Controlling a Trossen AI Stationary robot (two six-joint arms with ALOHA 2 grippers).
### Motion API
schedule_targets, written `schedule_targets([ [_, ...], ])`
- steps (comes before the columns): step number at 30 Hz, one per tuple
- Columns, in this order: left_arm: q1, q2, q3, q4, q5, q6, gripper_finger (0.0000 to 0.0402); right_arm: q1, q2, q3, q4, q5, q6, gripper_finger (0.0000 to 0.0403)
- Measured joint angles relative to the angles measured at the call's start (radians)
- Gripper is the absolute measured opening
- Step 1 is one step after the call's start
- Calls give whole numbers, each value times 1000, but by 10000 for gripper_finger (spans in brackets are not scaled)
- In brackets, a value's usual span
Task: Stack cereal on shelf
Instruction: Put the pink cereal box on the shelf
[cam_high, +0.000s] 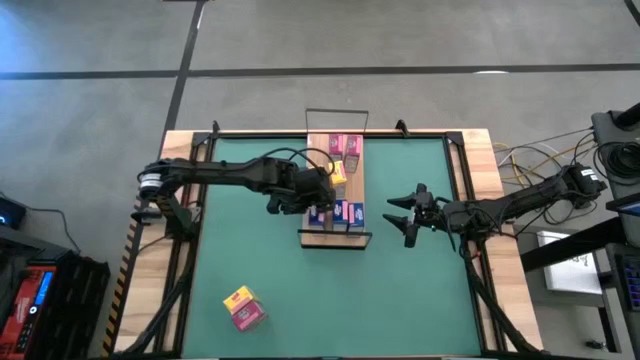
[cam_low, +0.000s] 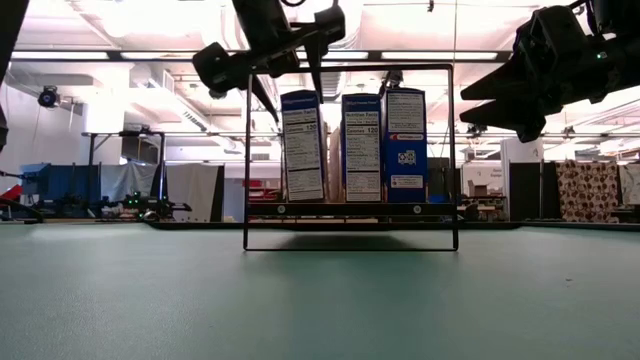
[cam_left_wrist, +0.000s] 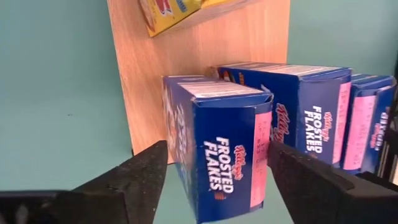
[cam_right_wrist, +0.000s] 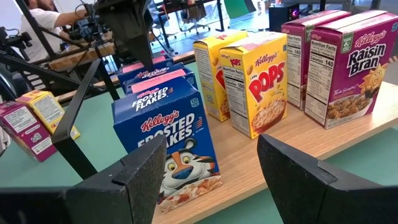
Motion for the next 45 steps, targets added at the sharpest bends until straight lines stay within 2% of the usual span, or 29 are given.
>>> schedule_targets([
  [13,7,-55,0,-43,-2,61,348,0,0,0,0,0,0,240],
  [24,15,-197,0,-305,-3,47,348,0,0,0,0,0,0,240],
  [28,-2,-226,0,-413,-4,-51,347,0,0,0,0,0,0,240],
  [32,-44,-230,-2,-506,-3,-232,347,0,0,0,0,0,0,240],
  [41,-212,-230,-56,-542,-4,-565,347,0,0,0,0,0,0,240],
  [45,-290,-231,-96,-568,1,-782,347,0,0,0,0,0,0,240],
])
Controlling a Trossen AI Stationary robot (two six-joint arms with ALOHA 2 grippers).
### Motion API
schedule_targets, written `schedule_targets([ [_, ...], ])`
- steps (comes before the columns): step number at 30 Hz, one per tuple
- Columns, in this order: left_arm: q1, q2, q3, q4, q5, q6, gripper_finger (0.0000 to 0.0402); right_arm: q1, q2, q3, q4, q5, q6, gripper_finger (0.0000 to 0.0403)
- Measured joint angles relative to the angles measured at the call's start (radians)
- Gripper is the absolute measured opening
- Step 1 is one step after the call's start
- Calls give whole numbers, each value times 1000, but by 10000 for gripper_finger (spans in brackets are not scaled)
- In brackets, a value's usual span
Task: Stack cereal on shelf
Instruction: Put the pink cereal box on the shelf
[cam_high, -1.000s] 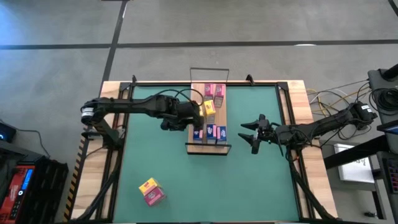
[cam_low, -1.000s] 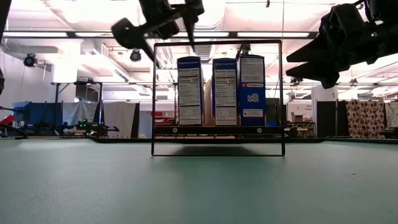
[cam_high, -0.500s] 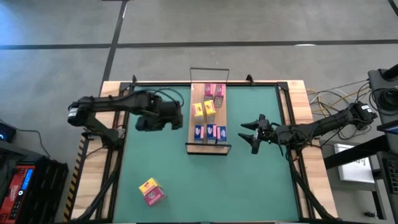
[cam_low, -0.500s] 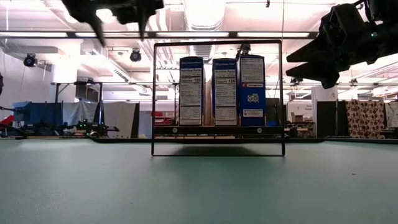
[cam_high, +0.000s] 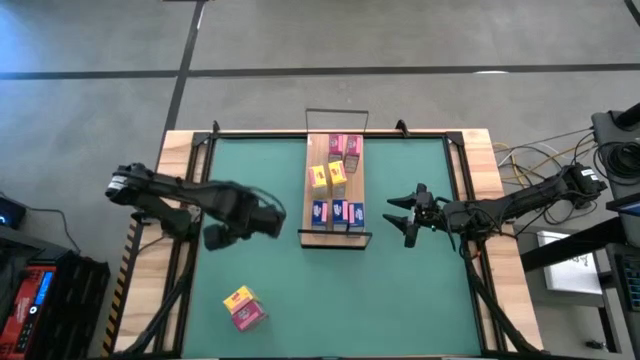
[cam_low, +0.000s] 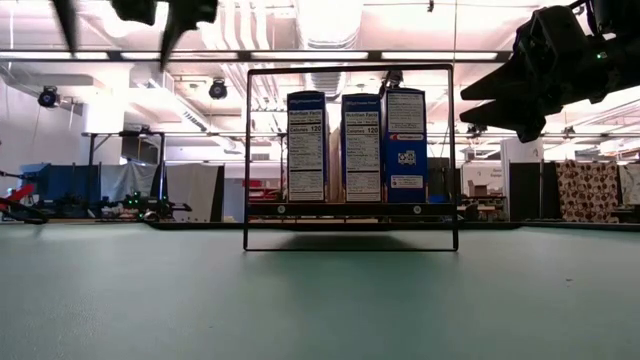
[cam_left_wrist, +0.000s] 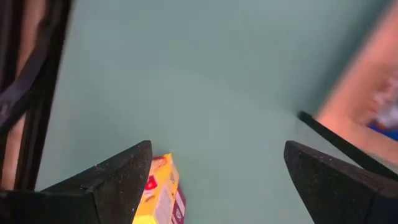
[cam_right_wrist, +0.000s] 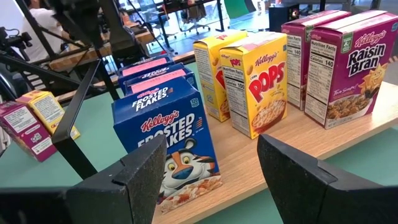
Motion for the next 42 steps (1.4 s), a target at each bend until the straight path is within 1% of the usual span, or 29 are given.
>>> schedule_targets([
  [3,-62,0,-24,8,35,-181,347,0,0,0,0,0,0,240],
  [7,-154,5,-45,91,117,-348,347,0,0,0,0,0,0,240],
  [11,-237,31,-46,119,118,-503,348,0,0,0,0,0,0,240],
  [13,-267,48,-46,120,119,-552,348,0,0,0,0,0,0,240],
  [16,-298,68,-46,124,123,-587,348,0,0,0,0,0,0,240],
  [22,-349,98,-46,180,180,-643,348,0,0,0,0,0,0,240],
  [27,-401,109,-43,236,179,-777,348,0,0,0,0,0,0,240],
  [30,-424,110,-45,291,178,-830,348,0,0,0,0,0,0,240],
  [35,-453,110,-45,387,154,-842,348,0,0,0,0,0,0,240],
  [42,-467,169,-48,419,147,-843,348,0,0,0,0,0,0,240],
])
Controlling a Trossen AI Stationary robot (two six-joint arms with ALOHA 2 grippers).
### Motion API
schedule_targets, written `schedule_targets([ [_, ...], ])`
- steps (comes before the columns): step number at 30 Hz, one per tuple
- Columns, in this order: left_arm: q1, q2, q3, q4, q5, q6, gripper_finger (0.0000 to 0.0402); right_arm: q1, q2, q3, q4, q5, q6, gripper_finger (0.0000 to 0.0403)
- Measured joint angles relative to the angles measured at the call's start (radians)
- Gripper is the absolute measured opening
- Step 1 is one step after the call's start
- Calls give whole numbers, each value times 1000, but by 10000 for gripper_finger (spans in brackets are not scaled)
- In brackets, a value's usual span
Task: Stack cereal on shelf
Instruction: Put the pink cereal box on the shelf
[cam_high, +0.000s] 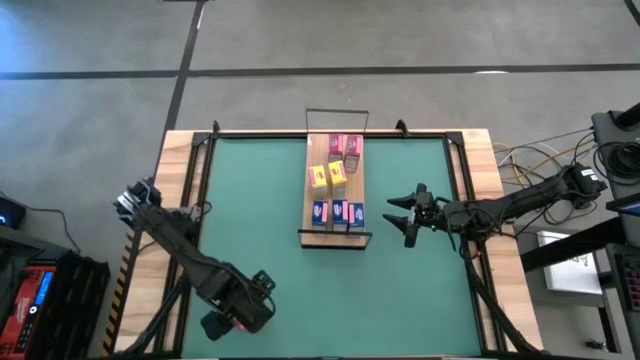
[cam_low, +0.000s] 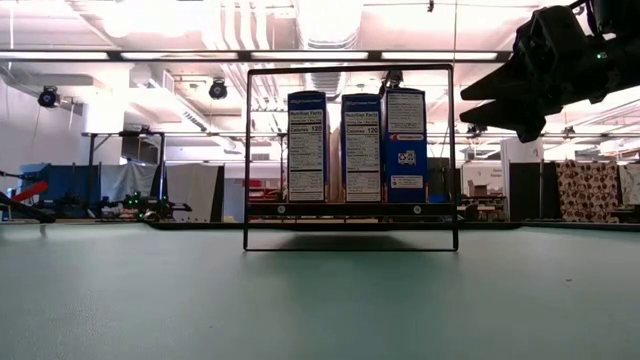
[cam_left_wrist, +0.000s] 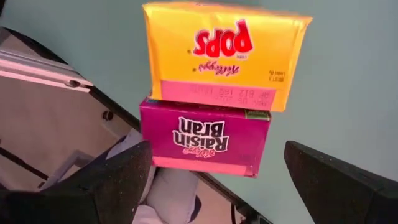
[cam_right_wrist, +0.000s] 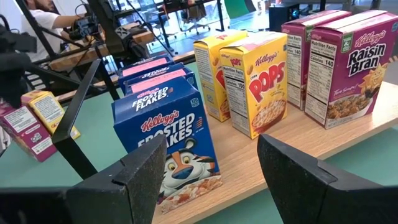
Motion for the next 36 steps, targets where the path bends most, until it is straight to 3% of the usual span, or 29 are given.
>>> schedule_targets([
  [36,-17,8,32,15,67,-9,348,0,0,0,0,0,0,240],
])
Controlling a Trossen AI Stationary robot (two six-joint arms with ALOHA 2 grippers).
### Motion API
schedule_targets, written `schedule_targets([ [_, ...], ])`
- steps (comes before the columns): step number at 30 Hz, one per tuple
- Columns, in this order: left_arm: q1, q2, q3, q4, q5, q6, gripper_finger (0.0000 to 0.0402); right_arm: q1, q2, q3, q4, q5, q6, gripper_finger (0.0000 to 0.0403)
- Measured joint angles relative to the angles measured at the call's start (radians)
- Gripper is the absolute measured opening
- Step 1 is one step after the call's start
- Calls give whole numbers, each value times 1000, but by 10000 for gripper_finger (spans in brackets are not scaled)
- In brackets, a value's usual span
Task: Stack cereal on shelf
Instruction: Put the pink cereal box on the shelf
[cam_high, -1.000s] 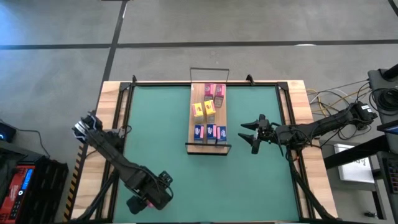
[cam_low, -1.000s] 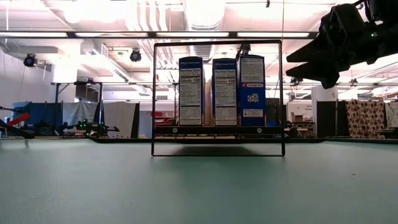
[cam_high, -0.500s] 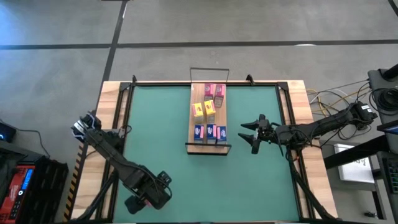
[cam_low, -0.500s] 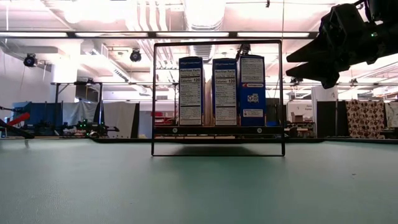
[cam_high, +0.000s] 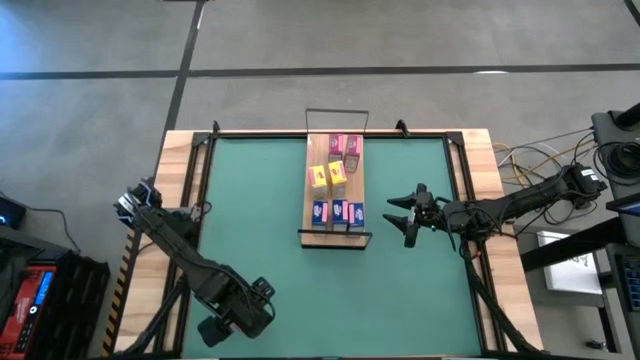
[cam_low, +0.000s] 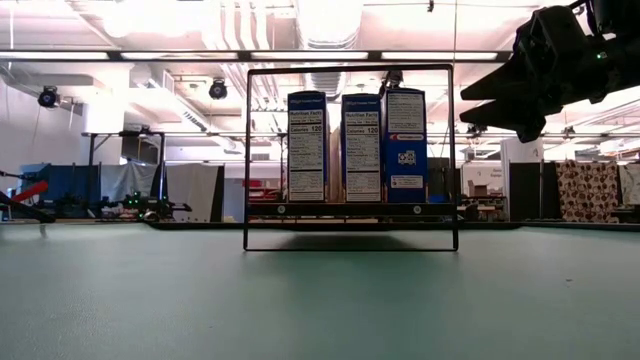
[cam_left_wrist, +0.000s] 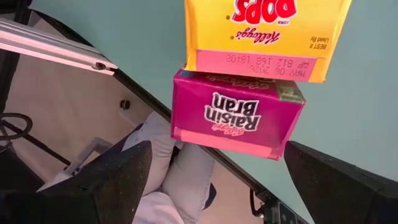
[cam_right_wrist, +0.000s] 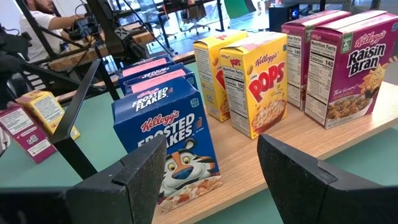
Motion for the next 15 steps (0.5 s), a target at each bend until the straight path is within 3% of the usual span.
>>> schedule_targets([
  [15,-5,34,-4,1,-44,28,348,0,0,0,0,0,0,240],
])
